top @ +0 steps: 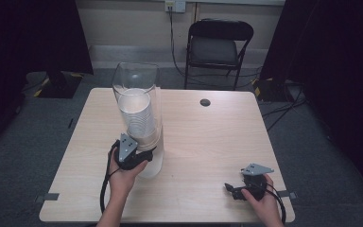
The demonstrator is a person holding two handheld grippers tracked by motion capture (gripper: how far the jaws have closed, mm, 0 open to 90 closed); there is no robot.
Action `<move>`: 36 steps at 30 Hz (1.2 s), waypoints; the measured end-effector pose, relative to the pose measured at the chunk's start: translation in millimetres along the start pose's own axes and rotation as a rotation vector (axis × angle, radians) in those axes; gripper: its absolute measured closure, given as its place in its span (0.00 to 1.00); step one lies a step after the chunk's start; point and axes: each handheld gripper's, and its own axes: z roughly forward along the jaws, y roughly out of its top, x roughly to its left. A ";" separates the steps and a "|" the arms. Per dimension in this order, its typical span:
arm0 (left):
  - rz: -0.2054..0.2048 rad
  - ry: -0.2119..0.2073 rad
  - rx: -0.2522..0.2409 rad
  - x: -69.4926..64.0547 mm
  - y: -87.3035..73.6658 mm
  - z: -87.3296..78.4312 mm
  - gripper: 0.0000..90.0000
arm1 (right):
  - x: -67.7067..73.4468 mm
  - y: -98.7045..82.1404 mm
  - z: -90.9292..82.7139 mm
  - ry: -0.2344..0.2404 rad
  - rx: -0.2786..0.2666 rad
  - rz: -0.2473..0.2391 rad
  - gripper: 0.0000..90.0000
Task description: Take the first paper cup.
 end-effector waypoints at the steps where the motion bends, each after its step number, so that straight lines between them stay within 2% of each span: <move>1: 0.003 -0.001 -0.001 0.4 -0.6 -0.1 0.40 | -0.1 0.0 0.0 0.000 0.000 0.000 0.09; 2: -0.018 0.001 -0.022 -1.5 -2.3 0.6 0.40 | -0.1 0.0 0.0 0.000 0.000 0.000 0.09; 3: -0.020 0.003 -0.030 -1.8 -3.7 0.6 0.40 | 0.1 0.0 0.0 0.001 0.001 0.001 0.09; 4: 0.006 0.003 -0.013 -0.5 -3.6 -0.7 0.40 | 0.0 0.0 0.0 0.000 0.000 0.000 0.09; 6: -0.031 0.000 -0.039 -3.1 -5.2 0.7 0.40 | 0.0 -0.1 0.0 0.000 0.000 0.000 0.09; 7: 0.013 0.029 0.010 -2.6 -5.6 0.7 0.40 | 0.0 0.0 0.0 0.000 0.000 0.000 0.09; 8: 0.049 0.034 0.050 -1.0 -9.0 1.0 0.40 | -0.1 0.0 0.0 0.000 0.000 0.000 0.09; 10: 0.011 0.034 0.088 -2.6 -20.7 2.6 0.40 | 0.1 0.1 0.0 0.000 0.001 0.001 0.09; 11: 0.016 0.025 0.125 -2.6 -32.4 3.2 0.40 | 0.0 0.0 0.0 0.000 0.000 0.000 0.09; 12: -0.016 0.022 0.084 -3.4 -36.7 4.2 0.40 | -0.2 0.1 0.0 0.000 0.000 0.000 0.09; 13: -0.006 0.030 0.100 -4.9 -35.4 3.4 0.40 | -0.1 0.2 0.0 0.002 0.003 0.002 0.09; 14: -0.017 0.023 0.086 -6.0 -35.5 4.5 0.40 | -0.4 0.1 0.1 0.003 0.002 -0.001 0.09; 17: 0.000 0.025 0.056 -3.9 -38.0 5.3 0.40 | -0.2 0.2 0.1 0.003 0.003 0.002 0.09; 22: -0.004 0.031 0.012 -4.5 -43.5 4.7 0.39 | -0.8 0.3 0.1 0.005 0.003 -0.002 0.09; 23: -0.019 0.025 0.011 -5.0 -43.1 4.7 0.39 | -0.7 0.2 0.1 0.005 0.003 -0.002 0.09; 27: -0.001 0.025 0.018 -4.7 -42.1 2.6 0.38 | -0.8 -0.2 -0.2 0.005 0.000 -0.005 0.09; 29: 0.009 0.047 0.039 -3.9 -40.8 0.3 0.31 | -0.7 -0.5 -0.6 0.005 0.001 -0.004 0.09; 31: 0.016 0.043 0.048 -1.5 -40.2 -2.6 0.27 | -0.7 -0.6 -0.7 0.005 0.002 -0.003 0.09; 32: 0.016 0.043 0.048 -1.5 -40.2 -2.6 0.26 | -0.8 -0.7 -0.7 0.006 0.001 -0.005 0.09; 33: 0.036 0.045 0.047 -1.0 -38.3 -5.7 0.25 | -0.8 -0.7 -0.7 0.006 0.001 -0.005 0.09; 35: 0.026 0.042 0.036 -1.5 -35.3 -7.7 0.25 | -0.7 -0.6 -0.8 0.006 0.001 -0.003 0.09; 36: 0.034 0.024 0.027 -0.5 -32.7 -8.5 0.25 | -0.7 -0.6 -0.8 0.006 0.002 -0.003 0.09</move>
